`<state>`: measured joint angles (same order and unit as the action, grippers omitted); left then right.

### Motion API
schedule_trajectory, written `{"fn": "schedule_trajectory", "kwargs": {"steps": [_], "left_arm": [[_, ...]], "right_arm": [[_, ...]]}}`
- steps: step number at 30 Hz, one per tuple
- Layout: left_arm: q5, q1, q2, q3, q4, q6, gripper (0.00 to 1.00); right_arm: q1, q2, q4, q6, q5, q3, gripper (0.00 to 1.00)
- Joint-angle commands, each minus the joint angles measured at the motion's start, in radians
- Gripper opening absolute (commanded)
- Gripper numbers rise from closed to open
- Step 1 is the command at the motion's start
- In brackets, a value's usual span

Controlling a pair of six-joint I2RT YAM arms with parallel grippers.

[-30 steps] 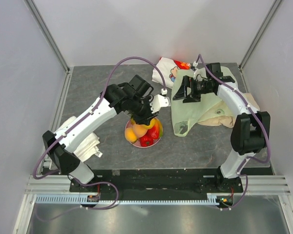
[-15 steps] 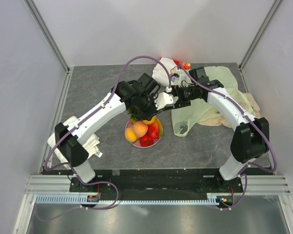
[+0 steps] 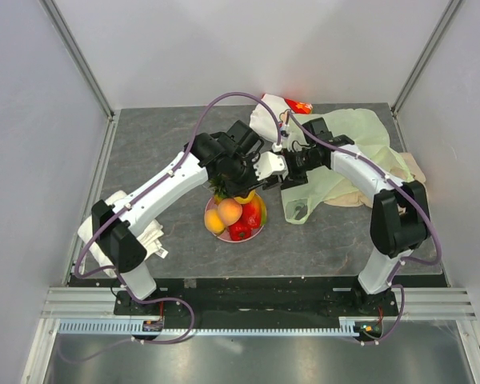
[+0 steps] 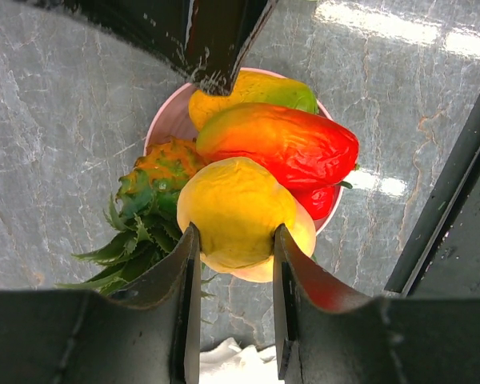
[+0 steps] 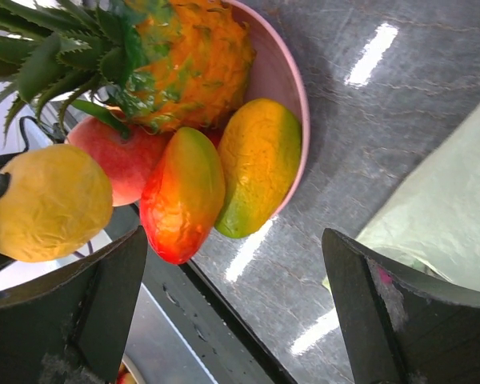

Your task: Take the fake fruits out of the plastic bag

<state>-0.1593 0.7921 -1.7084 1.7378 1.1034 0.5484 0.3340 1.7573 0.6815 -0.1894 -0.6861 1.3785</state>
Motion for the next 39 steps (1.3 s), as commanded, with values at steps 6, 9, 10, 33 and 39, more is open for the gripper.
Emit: {"fn": "schedule_trajectory", "kwargs": {"steps": [6,9,10,33,39], "left_arm": [[0.04,0.002,-0.031,-0.006,-0.028,0.004,0.29],[0.053,0.002,-0.037,-0.011,-0.039,-0.001,0.32],[0.058,0.002,-0.04,-0.011,-0.04,-0.001,0.34],[0.049,0.001,-0.054,0.046,-0.028,-0.005,0.45],[0.033,0.033,-0.033,0.088,-0.005,0.024,0.42]], "right_arm": [[0.019,0.048,-0.049,-0.047,-0.046,0.001,0.98],[0.023,0.065,-0.056,-0.054,-0.049,0.002,0.98],[0.022,0.07,-0.059,-0.059,-0.052,0.005,0.98],[0.027,0.166,-0.062,-0.085,-0.078,0.083,0.98],[0.027,0.174,-0.062,-0.087,-0.079,0.093,0.98]]}}
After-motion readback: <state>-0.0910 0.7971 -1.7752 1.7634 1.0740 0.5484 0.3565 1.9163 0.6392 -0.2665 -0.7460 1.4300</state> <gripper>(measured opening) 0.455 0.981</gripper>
